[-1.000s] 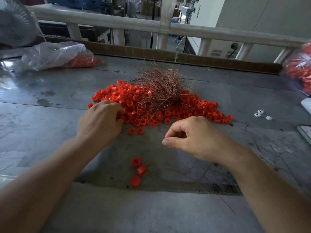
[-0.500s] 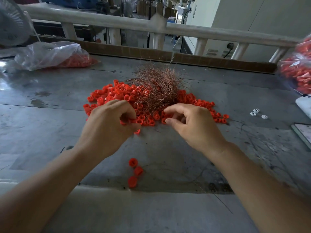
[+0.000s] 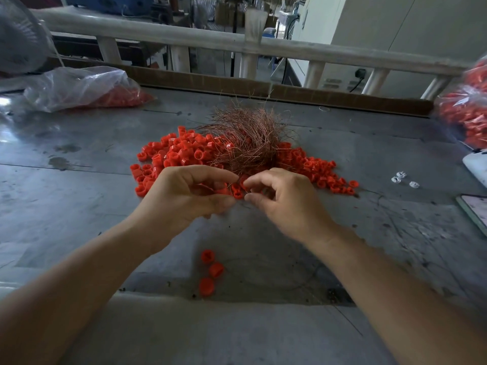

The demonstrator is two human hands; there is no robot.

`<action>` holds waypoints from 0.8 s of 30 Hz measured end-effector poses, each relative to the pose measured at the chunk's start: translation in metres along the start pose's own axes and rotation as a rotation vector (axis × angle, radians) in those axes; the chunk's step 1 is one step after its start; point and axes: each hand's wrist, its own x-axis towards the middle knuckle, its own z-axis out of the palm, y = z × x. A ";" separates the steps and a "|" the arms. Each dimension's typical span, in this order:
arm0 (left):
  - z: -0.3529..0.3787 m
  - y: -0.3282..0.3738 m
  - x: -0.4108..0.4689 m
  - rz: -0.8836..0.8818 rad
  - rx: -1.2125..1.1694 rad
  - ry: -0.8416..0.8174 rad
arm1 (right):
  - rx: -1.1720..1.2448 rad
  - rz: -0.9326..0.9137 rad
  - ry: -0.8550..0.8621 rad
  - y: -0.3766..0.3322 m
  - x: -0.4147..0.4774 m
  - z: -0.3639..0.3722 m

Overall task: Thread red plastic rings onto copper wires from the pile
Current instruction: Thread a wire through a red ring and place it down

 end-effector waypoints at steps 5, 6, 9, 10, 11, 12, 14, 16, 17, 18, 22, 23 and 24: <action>0.002 0.002 -0.001 -0.010 0.029 0.032 | -0.016 -0.020 0.000 -0.001 0.000 -0.001; 0.001 0.002 -0.001 -0.009 0.038 0.039 | -0.019 -0.032 0.007 -0.001 0.000 -0.002; 0.002 0.001 -0.001 0.015 0.100 0.052 | 0.039 -0.115 0.100 -0.005 0.000 -0.007; 0.002 0.000 -0.001 0.028 0.129 0.055 | 0.071 -0.141 0.137 -0.005 -0.001 -0.010; 0.003 0.000 0.000 0.037 0.155 0.059 | 0.099 -0.149 0.168 -0.005 -0.001 -0.014; 0.003 0.000 0.000 0.042 0.176 0.064 | 0.121 -0.141 0.188 -0.004 -0.002 -0.017; 0.002 -0.001 0.000 0.049 0.203 0.072 | 0.150 -0.102 0.183 -0.002 -0.002 -0.021; 0.001 -0.002 0.000 0.053 0.220 0.067 | 0.147 -0.057 0.150 -0.001 -0.003 -0.021; 0.001 -0.002 0.000 0.053 0.230 0.062 | 0.134 -0.041 0.132 -0.001 -0.003 -0.021; 0.001 -0.002 0.000 0.051 0.240 0.059 | 0.112 -0.031 0.112 -0.001 -0.003 -0.020; 0.000 -0.003 -0.001 0.049 0.249 0.064 | 0.004 0.044 0.052 0.004 -0.003 -0.018; -0.001 -0.003 0.000 0.048 0.250 0.068 | 0.004 0.062 0.052 0.005 -0.003 -0.018; -0.001 -0.003 0.000 0.048 0.248 0.069 | 0.016 0.067 0.048 0.005 -0.003 -0.020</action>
